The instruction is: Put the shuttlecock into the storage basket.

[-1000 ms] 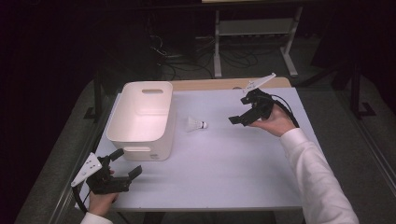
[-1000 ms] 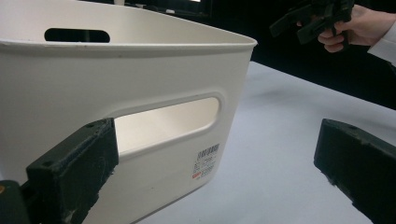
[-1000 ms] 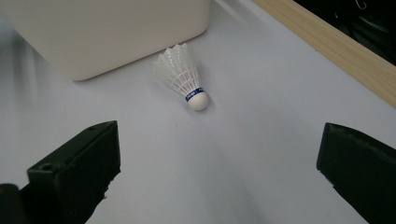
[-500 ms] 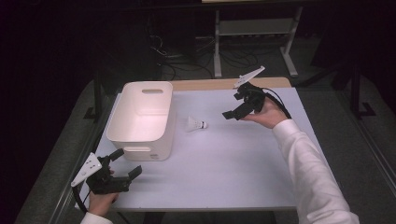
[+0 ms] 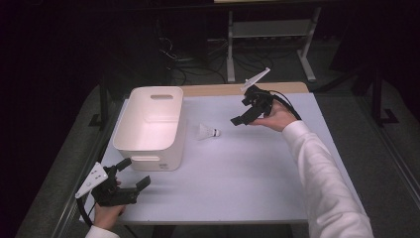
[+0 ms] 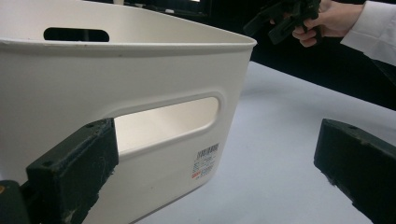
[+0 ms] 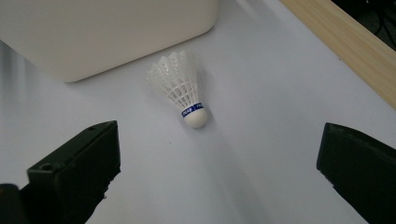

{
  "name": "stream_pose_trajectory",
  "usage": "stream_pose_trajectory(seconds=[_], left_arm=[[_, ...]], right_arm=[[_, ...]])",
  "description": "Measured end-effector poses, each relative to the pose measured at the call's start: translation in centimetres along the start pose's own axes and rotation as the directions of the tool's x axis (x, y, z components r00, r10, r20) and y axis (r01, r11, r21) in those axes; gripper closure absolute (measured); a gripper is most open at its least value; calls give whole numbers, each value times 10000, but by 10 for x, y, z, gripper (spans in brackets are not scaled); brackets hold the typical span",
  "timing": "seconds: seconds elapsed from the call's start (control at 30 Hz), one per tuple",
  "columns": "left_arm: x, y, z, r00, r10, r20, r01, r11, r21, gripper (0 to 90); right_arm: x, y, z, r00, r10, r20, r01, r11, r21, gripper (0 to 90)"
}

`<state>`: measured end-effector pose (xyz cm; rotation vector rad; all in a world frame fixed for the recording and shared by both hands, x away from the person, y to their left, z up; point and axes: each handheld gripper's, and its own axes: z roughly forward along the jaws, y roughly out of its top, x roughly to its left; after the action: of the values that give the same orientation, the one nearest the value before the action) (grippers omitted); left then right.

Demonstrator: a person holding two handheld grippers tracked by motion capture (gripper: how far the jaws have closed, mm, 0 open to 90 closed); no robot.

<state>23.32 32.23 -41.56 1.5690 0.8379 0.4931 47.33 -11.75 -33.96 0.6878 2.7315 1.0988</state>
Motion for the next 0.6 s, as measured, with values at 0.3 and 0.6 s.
stream_pose_trajectory(seconds=[0.3,0.6], left_arm=[[1,0,-2,10000,74,5,-74,10000,1,0],[0,0,-1,10000,12,41,-12,10000,-75,0]], right_arm=[[2,9,15,9991,-410,-76,413,9981,460,0],[-1,8,29,9987,-489,-156,498,9968,619,0]])
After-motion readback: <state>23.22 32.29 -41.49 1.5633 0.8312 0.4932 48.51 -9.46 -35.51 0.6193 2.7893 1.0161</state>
